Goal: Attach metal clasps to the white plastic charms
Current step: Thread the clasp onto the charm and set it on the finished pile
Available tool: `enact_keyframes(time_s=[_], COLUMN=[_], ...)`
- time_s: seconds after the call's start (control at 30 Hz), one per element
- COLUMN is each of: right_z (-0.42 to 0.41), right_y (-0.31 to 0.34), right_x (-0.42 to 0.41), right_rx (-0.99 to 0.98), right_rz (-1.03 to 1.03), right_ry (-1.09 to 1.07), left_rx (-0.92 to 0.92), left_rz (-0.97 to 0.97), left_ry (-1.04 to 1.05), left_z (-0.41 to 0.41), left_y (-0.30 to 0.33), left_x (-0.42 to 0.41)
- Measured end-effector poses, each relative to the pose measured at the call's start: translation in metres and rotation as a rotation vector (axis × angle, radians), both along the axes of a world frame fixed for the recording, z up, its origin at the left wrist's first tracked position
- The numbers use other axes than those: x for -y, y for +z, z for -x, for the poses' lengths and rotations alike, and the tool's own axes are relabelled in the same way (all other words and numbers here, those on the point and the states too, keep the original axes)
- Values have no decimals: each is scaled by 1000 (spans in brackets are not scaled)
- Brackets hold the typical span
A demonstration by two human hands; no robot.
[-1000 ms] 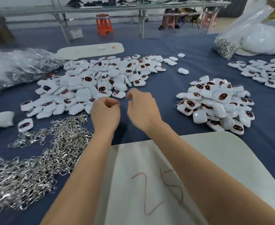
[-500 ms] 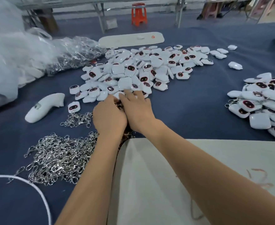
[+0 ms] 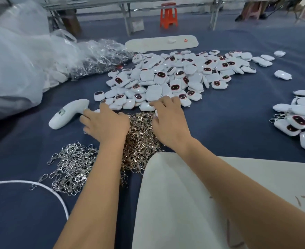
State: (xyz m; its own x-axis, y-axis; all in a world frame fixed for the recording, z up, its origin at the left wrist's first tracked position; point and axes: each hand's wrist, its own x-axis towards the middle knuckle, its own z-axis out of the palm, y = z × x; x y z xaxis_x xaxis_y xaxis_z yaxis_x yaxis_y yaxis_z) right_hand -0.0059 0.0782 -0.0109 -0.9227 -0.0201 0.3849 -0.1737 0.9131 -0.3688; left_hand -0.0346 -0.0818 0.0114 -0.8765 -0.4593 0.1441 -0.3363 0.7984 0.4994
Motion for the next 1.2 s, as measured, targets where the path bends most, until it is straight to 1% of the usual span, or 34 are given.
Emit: enact_keyframes(time_s=[0.07,0.17,0.23,0.3,0.4,0.47,0.5,0.6,0.67,0.73,0.8,0.87,0.93,1.0,1.03,1.1,1.2], right_z=[-2,0,5,15,25,29,31,34,32,29,26,21,13,2,-4,-13,-18], right_y=[3,12,19,23,26,27,27,29,29,28,28,30,33,36,37,36,30], right_x=[11,39,57,72,86,92,94,96,90,81,71,62,50,36,29,16,11], right_rx=[-24,-12,-36,16,169,223,232,233,228,220,197,143,98,125,149,223,339], right_rz=[4,44,-17,-102,-198,-222,-225,-234,-292,-338,-334,-298,-197,-56,-19,-49,-92], right_ry=[-28,-60,-35,50,192,231,230,215,174,117,73,50,66,74,54,7,-10], left_rx=[54,35,-15,-46,-59,-48,-46,-92,-98,-25,70,141,166,165,165,154,82], left_rz=[-45,-54,-60,-99,-272,-397,-412,-403,-387,-292,-205,-126,-83,-69,-63,-67,-162], left_ry=[12,51,78,46,-85,-146,-154,-99,-129,-201,-278,-346,-385,-389,-377,-335,-252], left_z=[7,11,12,15,16,14,13,16,17,16,13,13,12,9,7,2,-4], left_y=[0,-2,-3,-1,7,11,12,12,13,16,20,24,25,25,25,24,24], left_x=[9,16,23,33,39,37,36,37,38,36,30,21,11,1,-3,-11,-23])
